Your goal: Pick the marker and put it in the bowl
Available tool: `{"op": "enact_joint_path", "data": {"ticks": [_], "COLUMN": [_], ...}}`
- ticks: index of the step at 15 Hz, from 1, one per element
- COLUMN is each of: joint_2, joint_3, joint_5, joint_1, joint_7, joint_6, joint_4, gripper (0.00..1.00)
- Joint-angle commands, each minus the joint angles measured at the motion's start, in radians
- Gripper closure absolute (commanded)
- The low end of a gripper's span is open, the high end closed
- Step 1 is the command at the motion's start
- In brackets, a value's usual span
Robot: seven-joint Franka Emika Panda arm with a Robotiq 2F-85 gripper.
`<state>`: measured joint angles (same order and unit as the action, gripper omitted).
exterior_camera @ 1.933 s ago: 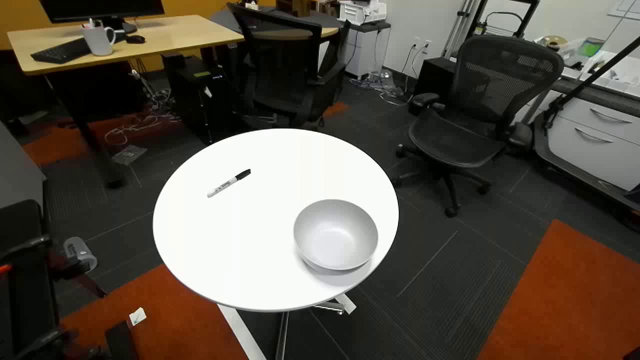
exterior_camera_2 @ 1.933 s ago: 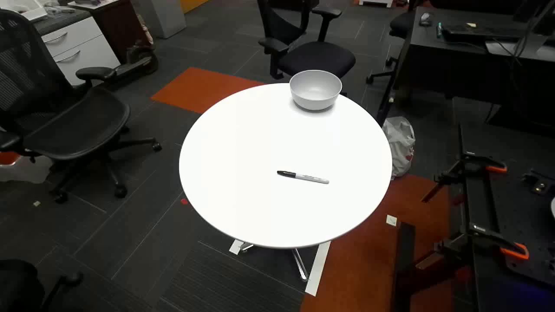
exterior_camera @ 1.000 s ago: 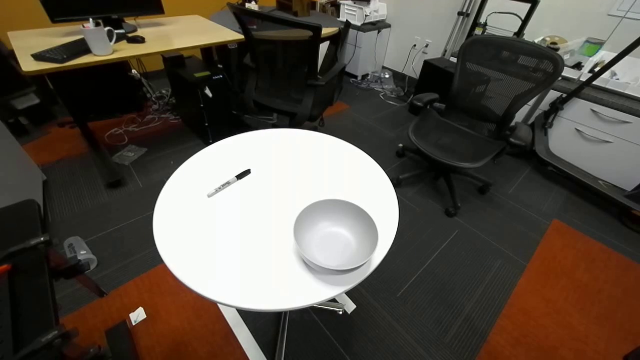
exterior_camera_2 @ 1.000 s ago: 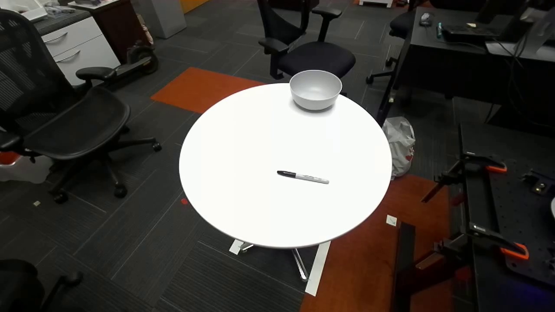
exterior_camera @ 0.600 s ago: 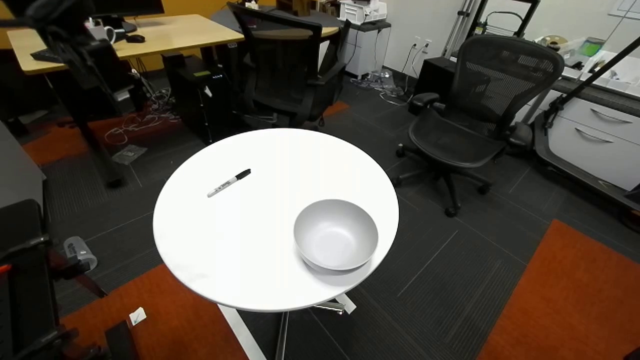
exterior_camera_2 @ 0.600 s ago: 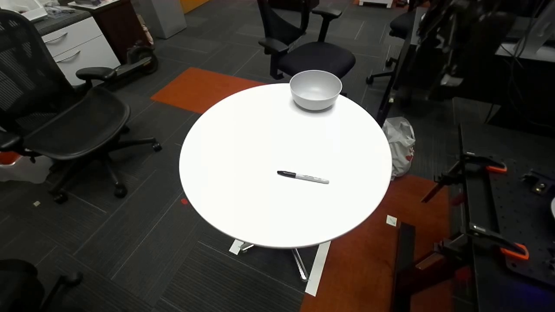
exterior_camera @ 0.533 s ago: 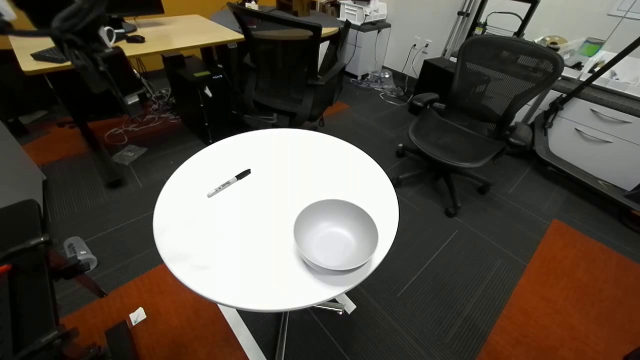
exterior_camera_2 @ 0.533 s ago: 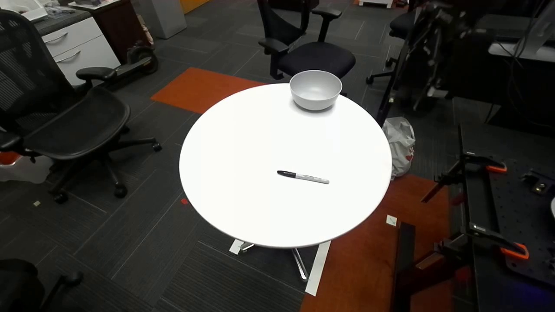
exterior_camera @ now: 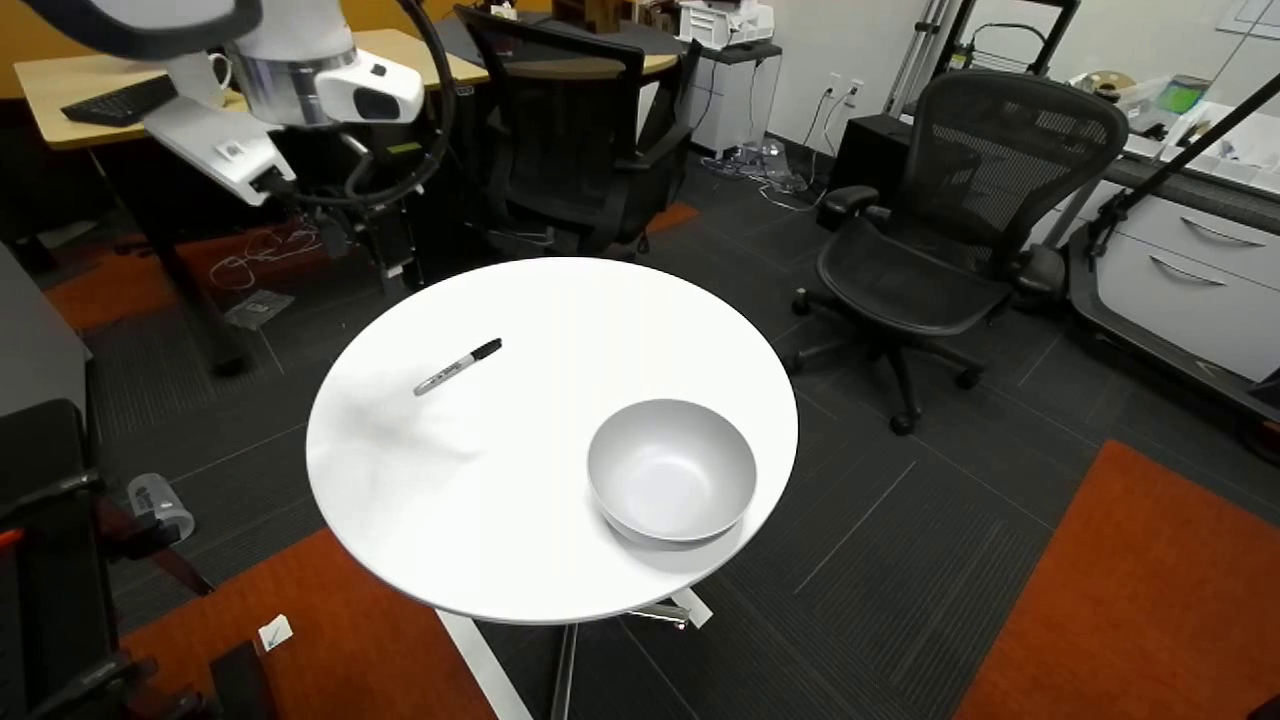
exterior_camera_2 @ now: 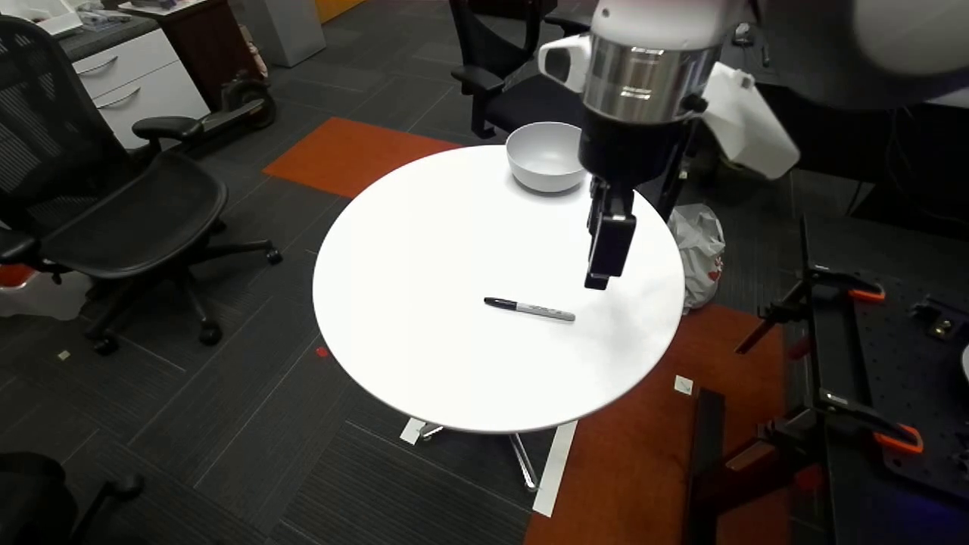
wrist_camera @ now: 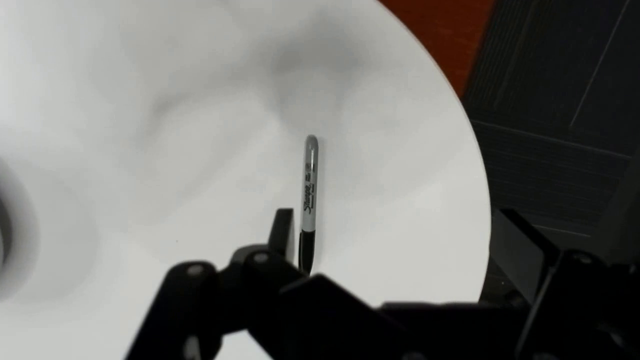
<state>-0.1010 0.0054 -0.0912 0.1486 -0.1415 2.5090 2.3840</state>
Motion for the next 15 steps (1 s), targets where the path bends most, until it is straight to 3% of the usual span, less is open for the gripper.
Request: {"op": "enact_joint_path", "data": {"ticks": [1, 8, 15], "joint_2": [-0.151, -0.309, -0.4], "joint_3": [0.018, 0.018, 0.027], "joint_5": [0.065, 0.073, 0.073], "joint_1": [-0.028, -0.065, -0.076], "joint_7": [0.075, 0.079, 0.079], "joint_6": [0.06, 0.188, 0.194], "joint_4": [-0.104, -0.188, -0.241], "gripper": [0.0, 0.0, 0.0]}}
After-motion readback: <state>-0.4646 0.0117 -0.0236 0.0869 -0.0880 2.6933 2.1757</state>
